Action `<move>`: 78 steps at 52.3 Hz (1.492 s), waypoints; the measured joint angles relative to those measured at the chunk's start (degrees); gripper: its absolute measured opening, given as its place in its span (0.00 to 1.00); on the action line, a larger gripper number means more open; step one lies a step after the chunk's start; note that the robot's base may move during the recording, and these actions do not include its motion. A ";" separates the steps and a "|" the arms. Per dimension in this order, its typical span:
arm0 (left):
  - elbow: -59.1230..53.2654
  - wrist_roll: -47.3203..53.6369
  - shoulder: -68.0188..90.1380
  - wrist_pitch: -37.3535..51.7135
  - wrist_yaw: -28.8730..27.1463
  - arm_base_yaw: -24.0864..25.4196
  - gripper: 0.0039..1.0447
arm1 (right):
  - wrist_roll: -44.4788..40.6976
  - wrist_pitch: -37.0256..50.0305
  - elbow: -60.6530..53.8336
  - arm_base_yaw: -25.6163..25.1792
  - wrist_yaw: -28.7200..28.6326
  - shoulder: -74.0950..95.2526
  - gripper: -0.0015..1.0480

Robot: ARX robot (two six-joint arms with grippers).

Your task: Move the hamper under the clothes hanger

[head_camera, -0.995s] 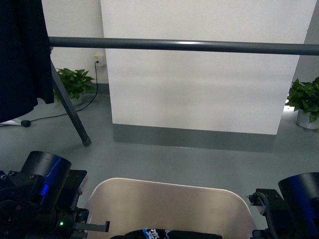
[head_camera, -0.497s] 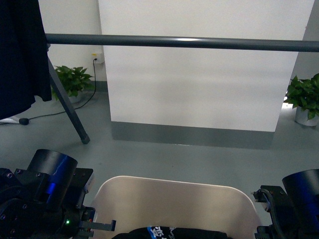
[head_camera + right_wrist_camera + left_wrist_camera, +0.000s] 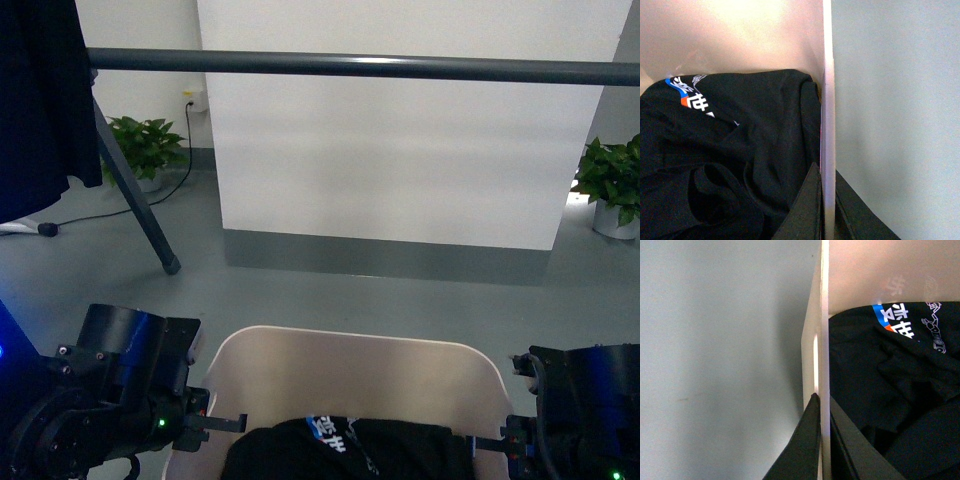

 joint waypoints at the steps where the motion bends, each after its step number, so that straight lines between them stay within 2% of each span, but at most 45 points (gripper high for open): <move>1: 0.37 -0.02 0.59 -0.24 -0.04 0.02 0.04 | 0.00 -0.15 0.11 0.00 -0.02 0.35 0.03; 18: 2.89 -1.27 3.76 -2.25 -0.17 0.11 0.04 | -0.17 -0.87 1.95 -0.74 -0.46 3.17 0.03; 21: 3.15 -1.53 3.78 -2.95 0.26 0.09 0.11 | -0.37 -0.87 2.16 -0.81 -0.42 3.41 0.03; 31: 2.47 -2.19 4.55 -1.66 -0.22 0.39 0.43 | -1.44 -0.42 2.91 -1.27 1.42 5.01 0.34; 41: 2.10 -2.58 -1.36 0.66 0.07 1.22 0.78 | -3.02 1.27 1.40 -2.29 4.22 1.22 0.68; 49: 2.08 -2.56 -5.92 0.68 0.94 1.44 0.95 | -4.11 1.90 0.57 -2.78 5.11 -3.65 0.85; 55: 1.77 -2.56 -9.66 0.81 1.51 1.44 0.93 | -4.79 1.97 -0.02 -3.02 5.42 -8.17 0.94; 58: 1.01 -2.49 -12.70 1.05 2.34 1.31 0.94 | -5.31 2.10 -0.81 -3.04 5.66 -11.74 0.92; 67: -1.86 -2.36 -22.27 2.34 3.04 0.46 0.94 | -6.95 3.52 -4.28 -2.80 7.19 -22.27 0.92; 78: -7.65 -0.55 -34.58 5.09 -1.01 -1.44 0.94 | -7.96 10.82 -10.10 -0.94 13.29 -35.12 0.92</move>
